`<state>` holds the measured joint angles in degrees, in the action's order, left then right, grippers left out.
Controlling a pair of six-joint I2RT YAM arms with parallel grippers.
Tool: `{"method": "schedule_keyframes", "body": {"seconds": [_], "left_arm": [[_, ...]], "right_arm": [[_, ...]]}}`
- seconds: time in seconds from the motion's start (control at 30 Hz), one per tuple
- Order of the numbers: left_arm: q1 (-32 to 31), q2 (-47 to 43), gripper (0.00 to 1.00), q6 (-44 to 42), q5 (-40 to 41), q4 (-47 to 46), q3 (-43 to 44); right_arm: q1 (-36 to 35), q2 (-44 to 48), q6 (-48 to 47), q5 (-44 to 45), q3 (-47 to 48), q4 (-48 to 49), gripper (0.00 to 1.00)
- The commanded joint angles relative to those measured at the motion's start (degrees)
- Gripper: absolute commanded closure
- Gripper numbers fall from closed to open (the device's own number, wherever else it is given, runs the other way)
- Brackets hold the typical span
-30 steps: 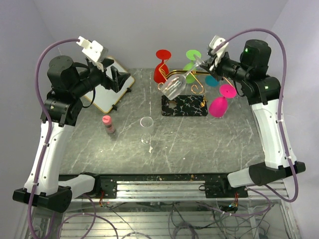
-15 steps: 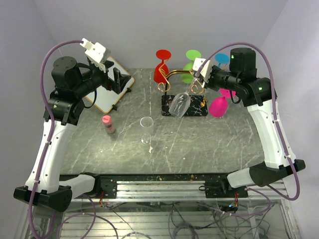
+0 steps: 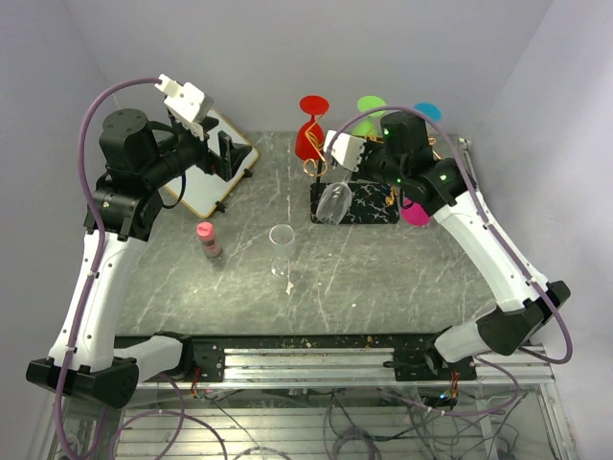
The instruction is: Place the wine glass upside down on the wine glass rack
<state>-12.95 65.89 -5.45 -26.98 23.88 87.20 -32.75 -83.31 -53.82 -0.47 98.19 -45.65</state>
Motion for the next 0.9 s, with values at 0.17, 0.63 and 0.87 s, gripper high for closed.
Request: {"method": "schedule_keyframes", "body": {"seconds": [0.17,0.63,0.87], "left_arm": [[0.3,-0.4,0.0,-1.1,0.0,-0.3,-0.8],[0.3,-0.3,0.0,-1.2,-0.4,-0.3,-0.9],[0.3,-0.2,0.0,-1.2,-0.6,-0.3,-1.0]], "right_arm": [[-2.5,-1.2,0.3,19.0,-2.8,13.2,1.0],[-2.8,-2.3,-1.2,28.3,-5.5,17.5,1.0],[-2.8,-2.2,-2.8,32.0,-7.0,17.8,1.0]]}}
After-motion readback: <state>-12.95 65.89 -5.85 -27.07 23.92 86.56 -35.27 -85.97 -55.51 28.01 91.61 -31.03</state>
